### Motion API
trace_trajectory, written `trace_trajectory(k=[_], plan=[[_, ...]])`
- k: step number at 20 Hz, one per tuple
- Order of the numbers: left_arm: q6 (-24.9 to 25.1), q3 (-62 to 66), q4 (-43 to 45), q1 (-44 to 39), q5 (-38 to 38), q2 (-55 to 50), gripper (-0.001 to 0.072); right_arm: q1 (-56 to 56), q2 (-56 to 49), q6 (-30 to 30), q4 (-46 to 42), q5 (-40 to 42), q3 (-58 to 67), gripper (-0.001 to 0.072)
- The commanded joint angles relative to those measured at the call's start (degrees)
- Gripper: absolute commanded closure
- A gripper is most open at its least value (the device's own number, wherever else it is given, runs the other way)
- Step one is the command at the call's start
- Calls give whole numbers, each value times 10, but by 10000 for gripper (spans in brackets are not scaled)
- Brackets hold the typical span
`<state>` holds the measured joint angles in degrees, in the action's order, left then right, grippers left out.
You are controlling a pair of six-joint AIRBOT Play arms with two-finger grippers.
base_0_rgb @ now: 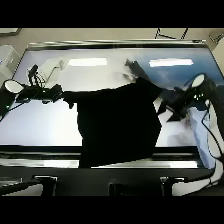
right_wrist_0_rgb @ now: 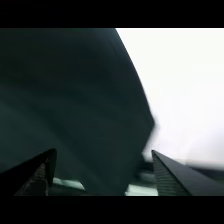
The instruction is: Fold the clothes and pants, and hang the long-sleeved shirts on hangers.
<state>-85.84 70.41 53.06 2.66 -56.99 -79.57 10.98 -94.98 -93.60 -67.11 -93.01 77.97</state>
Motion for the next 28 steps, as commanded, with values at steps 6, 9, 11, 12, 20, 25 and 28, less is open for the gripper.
trace_trajectory(k=[6,9,11,12,20,25,28], plan=[[36,-1,-1,8,-17,-1,681,-2,151,27,164,237,-388,28],[37,-1,-1,9,-17,-1,681,-2,151,8,183,290,-387,408],[37,-1,2,9,-17,-1,681,-1,151,25,201,306,-365,672],[37,-1,8,9,-18,-1,681,0,151,34,191,313,-330,673],[36,-47,30,1,-68,-1,681,-1,137,-167,-11,557,-50,671],[41,-102,30,-9,-81,-1,682,-1,110,-66,-34,271,-50,38],[66,-101,29,-9,-86,-1,681,0,109,-21,-194,50,-70,46]])
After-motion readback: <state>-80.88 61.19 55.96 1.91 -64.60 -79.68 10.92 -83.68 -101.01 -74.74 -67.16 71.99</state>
